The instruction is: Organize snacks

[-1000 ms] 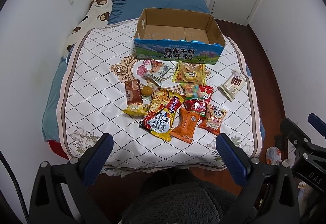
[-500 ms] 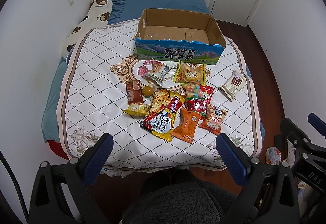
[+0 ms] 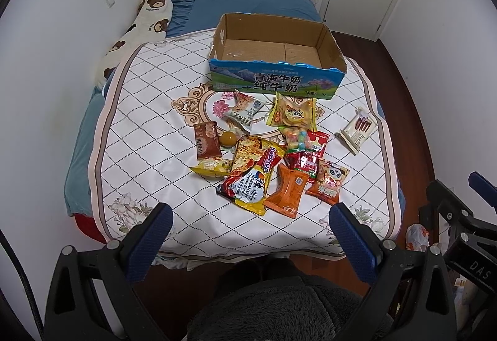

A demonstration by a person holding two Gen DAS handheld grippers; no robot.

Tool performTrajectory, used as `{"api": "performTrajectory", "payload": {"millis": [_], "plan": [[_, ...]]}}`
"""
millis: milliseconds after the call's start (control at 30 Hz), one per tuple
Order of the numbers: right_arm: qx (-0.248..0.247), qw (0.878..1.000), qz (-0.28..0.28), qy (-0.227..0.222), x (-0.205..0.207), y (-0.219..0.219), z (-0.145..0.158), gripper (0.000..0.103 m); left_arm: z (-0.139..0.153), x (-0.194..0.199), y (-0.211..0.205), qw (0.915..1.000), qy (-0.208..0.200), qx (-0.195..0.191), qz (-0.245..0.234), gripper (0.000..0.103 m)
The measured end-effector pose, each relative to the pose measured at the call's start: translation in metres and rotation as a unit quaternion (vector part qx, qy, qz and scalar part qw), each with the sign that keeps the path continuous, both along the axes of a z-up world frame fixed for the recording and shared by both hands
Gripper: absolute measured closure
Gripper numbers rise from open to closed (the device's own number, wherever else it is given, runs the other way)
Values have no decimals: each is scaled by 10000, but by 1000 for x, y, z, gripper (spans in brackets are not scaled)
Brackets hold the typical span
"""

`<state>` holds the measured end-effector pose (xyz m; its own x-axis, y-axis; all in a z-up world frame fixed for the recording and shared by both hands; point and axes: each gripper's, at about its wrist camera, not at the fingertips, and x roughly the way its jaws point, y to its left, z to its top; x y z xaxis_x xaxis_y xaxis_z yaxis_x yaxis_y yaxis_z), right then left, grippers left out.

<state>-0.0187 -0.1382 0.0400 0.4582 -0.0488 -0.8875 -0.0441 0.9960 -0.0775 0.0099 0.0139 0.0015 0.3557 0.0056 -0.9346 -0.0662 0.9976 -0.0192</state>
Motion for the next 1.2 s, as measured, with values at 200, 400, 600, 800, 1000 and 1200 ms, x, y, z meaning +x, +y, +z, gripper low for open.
{"api": "performTrajectory", "payload": {"millis": [200, 400, 600, 800, 1000, 1200], "plan": [[11, 10000, 2, 17, 1, 2, -1, 0, 1, -1, 4, 10000, 16, -33, -16, 0], [110, 9999, -17, 110, 1, 2, -6, 0, -1, 1, 3, 10000, 39, -42, -28, 0], [292, 9991, -87, 305, 15, -6, -37, 0, -16, 19, 10, 9997, -126, 180, 71, 0], [757, 9921, -182, 981, 44, -11, -123, 0, -88, 57, 18, 9901, -100, 1379, -244, 0], [1280, 9777, -383, 1618, 68, -7, -216, 0, -184, 93, 15, 9794, 755, 1589, -987, 0], [1656, 9624, -623, 2062, 81, -4, -281, 3, -258, 136, -5, 9682, 1470, 1294, -1554, 0]]}}
